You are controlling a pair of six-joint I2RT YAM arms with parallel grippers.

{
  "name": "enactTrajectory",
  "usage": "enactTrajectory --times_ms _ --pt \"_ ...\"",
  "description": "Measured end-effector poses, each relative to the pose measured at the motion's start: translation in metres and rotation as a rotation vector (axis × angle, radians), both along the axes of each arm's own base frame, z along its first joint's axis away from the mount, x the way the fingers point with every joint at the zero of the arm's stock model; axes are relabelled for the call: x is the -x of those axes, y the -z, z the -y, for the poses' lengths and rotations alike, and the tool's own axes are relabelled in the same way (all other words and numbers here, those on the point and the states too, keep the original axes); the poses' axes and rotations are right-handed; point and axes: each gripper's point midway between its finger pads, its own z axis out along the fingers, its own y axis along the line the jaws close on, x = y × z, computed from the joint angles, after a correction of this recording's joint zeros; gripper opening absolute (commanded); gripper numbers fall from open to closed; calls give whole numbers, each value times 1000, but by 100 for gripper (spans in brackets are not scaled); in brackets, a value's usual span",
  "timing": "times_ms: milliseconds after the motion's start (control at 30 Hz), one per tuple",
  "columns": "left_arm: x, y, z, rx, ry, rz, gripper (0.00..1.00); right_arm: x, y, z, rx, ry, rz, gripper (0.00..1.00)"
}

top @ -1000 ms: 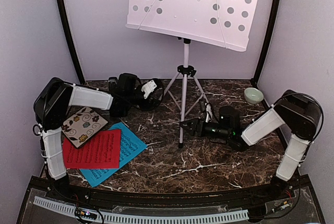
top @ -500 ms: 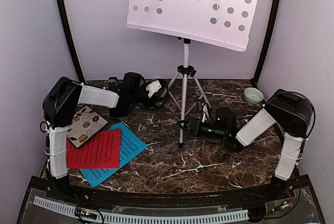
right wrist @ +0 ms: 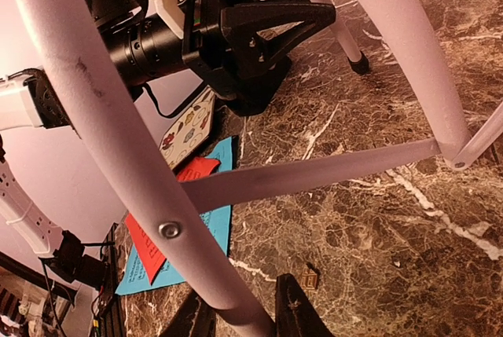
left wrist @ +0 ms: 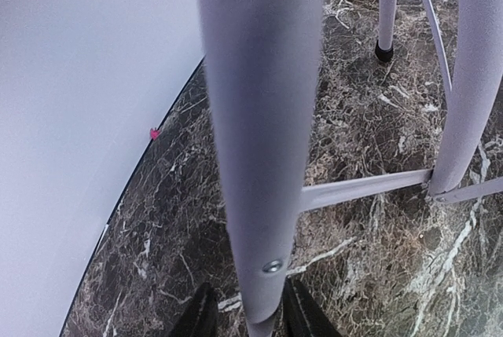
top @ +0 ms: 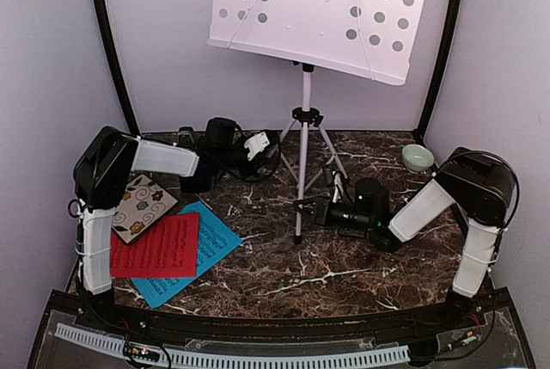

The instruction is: Set up the instrument practice props

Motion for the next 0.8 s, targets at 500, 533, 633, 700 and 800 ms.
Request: enactTrajectory --times_ms 500,533,633,700,800 --pt "2 -3 7 -5 15 10 2 15 -1 4 26 -35 23 0" --pt "2 -2 7 -6 13 13 0 17 -2 5 27 -36 21 0" --pt "1 -1 5 -11 3 20 0 22 -4 10 27 -33 21 0" --pt "3 -1 5 -12 -3 27 0 25 -4 14 30 -29 19 0" --pt "10 -2 5 -17 -1 26 0 31 -5 22 35 -24 16 0"
